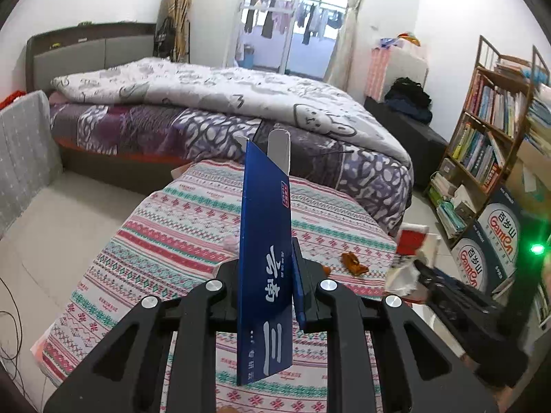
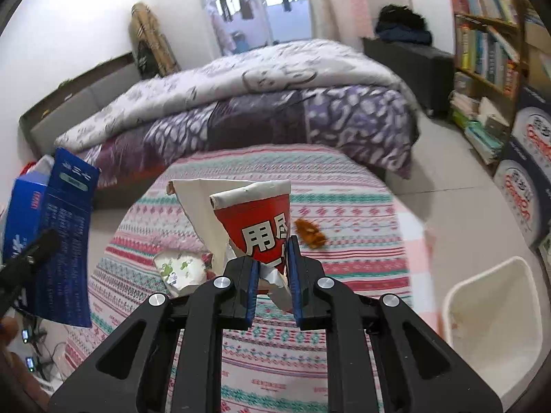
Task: Collect trash
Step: 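Carry the red-and-white cup over the bin and open the right tool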
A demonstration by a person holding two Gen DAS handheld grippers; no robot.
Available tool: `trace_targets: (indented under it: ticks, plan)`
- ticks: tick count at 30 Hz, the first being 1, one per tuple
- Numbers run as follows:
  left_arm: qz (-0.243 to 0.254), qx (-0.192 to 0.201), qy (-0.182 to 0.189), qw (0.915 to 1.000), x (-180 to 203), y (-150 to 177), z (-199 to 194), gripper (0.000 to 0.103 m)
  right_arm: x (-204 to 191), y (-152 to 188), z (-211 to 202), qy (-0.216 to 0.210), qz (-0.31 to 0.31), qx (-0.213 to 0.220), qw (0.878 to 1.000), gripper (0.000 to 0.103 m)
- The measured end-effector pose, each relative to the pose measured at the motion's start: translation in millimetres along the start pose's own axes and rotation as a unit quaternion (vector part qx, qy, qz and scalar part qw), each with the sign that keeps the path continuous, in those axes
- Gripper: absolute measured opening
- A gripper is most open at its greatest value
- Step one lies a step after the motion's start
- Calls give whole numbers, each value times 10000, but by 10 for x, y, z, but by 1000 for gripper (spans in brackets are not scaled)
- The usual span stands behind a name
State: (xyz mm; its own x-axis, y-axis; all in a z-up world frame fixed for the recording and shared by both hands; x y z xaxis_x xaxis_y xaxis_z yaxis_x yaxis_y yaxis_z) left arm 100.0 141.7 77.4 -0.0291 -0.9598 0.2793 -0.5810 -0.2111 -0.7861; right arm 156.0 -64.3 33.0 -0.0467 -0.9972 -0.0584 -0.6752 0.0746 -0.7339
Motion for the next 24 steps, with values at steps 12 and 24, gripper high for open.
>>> trace_targets:
  ticks: [12, 24]
  plan:
    - [47, -84, -8, 10000, 460, 363, 327, 20, 505, 163, -161, 347, 232, 405, 9983, 15]
    - [406, -46, 233, 9989, 882, 388, 410, 20, 940, 189, -183, 641, 477, 357, 9962, 15]
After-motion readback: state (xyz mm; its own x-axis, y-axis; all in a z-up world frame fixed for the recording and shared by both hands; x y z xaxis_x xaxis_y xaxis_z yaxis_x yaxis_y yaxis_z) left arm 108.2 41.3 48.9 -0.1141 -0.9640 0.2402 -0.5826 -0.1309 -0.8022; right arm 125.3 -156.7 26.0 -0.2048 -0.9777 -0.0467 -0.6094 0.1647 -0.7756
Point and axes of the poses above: each gripper's, at about its wrist camera, not at the fingertips, and z roughly the way its jaws point, x to its right, y to its underside, the point moved 1 cm from there along z, roughly the way its jaws point, and after that the axes turned 12 degrees about y, right-handed, at the moved point
